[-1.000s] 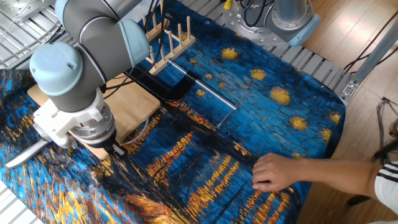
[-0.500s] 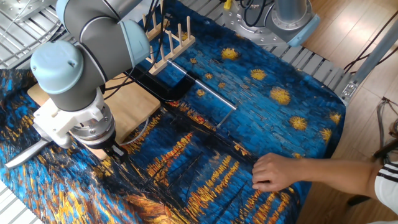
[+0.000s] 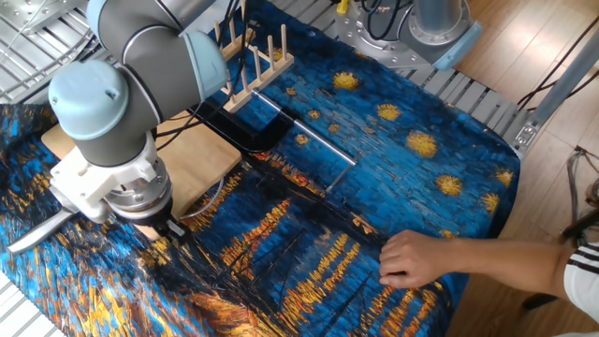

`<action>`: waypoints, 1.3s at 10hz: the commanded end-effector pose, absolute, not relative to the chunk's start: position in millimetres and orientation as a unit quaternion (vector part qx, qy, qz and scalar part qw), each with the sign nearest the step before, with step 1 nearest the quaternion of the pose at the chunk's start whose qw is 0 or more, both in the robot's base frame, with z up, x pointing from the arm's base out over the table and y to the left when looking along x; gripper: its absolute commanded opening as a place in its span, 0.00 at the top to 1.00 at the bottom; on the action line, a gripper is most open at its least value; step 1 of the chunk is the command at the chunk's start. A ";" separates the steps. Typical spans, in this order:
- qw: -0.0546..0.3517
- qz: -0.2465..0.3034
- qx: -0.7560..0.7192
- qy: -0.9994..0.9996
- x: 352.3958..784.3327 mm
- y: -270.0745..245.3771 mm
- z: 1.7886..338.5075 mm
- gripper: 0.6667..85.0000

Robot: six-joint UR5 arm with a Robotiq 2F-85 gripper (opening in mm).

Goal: Put the knife on the knife rack

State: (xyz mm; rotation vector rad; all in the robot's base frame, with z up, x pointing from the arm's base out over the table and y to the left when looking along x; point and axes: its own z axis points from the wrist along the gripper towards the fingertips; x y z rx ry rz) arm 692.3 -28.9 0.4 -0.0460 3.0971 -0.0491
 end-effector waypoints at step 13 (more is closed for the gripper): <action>0.035 0.003 -0.035 0.999 699.1 -20.1 1.7 0.26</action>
